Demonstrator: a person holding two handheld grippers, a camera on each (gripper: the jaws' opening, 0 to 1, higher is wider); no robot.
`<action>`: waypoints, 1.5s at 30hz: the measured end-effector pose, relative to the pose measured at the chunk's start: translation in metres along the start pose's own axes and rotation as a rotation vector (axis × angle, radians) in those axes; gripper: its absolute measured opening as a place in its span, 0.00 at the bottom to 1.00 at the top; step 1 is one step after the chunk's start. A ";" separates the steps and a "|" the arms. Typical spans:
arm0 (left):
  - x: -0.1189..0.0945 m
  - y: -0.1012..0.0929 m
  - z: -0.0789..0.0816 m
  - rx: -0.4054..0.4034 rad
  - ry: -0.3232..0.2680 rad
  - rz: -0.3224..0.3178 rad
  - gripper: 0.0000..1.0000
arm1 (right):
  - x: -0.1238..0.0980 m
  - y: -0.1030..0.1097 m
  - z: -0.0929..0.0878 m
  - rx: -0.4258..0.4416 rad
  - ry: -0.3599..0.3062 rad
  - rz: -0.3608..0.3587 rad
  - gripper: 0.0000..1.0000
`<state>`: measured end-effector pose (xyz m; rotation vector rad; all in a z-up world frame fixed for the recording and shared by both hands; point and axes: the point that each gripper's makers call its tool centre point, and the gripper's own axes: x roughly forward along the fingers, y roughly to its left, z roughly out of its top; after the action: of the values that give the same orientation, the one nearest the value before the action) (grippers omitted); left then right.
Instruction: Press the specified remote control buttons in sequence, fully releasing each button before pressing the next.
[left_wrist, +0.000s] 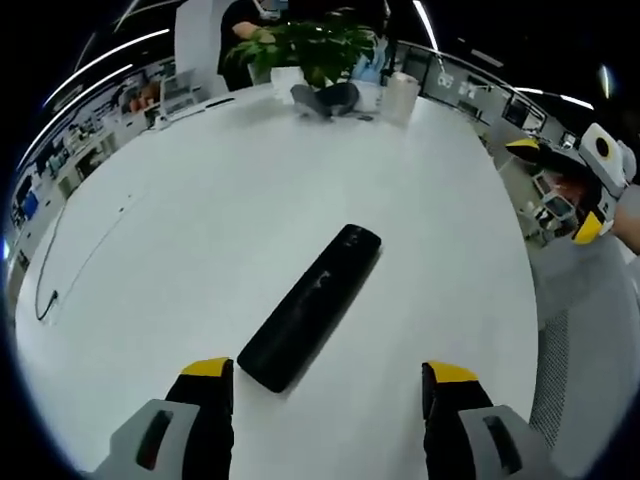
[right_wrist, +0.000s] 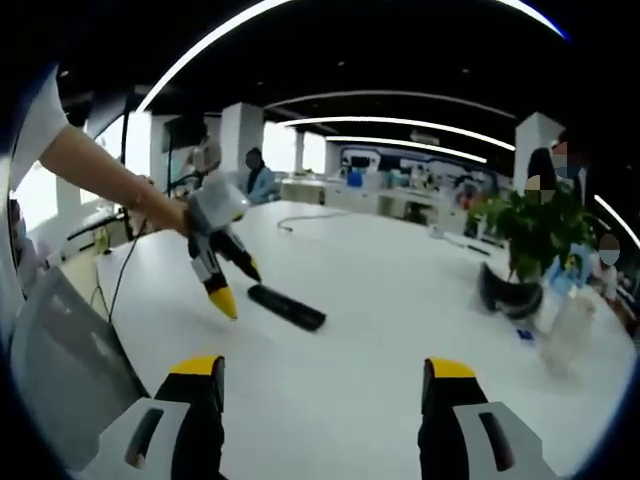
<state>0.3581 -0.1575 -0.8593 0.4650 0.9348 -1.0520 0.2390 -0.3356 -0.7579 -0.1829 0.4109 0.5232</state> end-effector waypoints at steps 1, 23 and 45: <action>0.001 0.001 -0.001 0.003 0.005 0.001 0.80 | 0.000 0.000 0.000 -0.001 0.000 0.000 0.80; 0.011 0.018 -0.001 0.213 0.166 -0.026 0.76 | 0.002 0.003 -0.003 0.026 0.010 0.025 0.74; 0.012 0.020 0.008 0.369 0.214 -0.070 0.30 | 0.004 0.009 -0.004 0.032 0.013 0.050 0.72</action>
<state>0.3813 -0.1607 -0.8674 0.8695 0.9520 -1.2628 0.2360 -0.3274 -0.7634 -0.1451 0.4377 0.5648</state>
